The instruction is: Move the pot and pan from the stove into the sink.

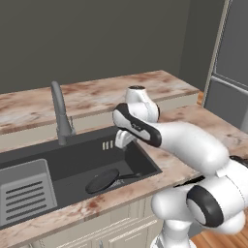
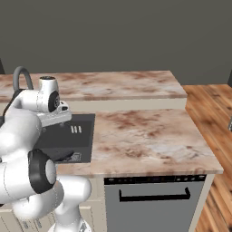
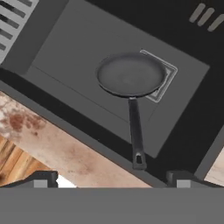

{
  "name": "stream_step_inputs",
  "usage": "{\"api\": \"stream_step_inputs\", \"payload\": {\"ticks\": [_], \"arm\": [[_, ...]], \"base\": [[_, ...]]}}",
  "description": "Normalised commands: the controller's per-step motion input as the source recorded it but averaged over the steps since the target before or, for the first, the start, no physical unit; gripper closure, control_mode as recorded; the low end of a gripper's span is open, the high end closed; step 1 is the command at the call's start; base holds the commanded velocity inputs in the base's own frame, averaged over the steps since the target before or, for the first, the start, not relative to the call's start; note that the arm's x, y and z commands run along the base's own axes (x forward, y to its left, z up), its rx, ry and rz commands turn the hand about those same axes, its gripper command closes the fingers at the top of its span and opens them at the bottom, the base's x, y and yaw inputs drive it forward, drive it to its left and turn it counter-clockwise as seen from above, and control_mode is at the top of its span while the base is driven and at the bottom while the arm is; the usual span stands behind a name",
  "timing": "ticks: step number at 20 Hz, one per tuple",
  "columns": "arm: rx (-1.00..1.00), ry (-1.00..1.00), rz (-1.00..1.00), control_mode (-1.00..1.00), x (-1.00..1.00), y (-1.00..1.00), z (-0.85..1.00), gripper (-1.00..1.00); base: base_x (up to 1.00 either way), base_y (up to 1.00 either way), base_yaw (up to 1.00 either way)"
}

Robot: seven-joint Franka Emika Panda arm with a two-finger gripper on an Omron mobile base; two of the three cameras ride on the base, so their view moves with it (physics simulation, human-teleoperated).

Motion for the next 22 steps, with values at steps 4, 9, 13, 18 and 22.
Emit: {"api": "stream_step_inputs", "payload": {"ticks": [4, 9, 13, 18, 22], "arm": [[0.00, -0.06, 0.03, -1.00, -0.88, -0.05, 0.10, -1.00], [0.00, -0.10, 0.06, -1.00, -0.94, -0.07, 0.17, -1.00], [-0.02, -0.13, 0.13, -1.00, -0.87, 0.00, 0.22, -1.00], [-0.01, -0.25, 0.08, -1.00, -0.87, -0.08, 0.20, -1.00], [0.00, -0.35, 0.06, -1.00, -0.79, -0.11, 0.15, -1.00]], "base": [[0.00, 0.00, 0.00], [0.00, 0.00, 0.00], [0.00, 0.00, 0.00], [0.00, 0.00, 0.00], [0.00, 0.00, 0.00]]}}
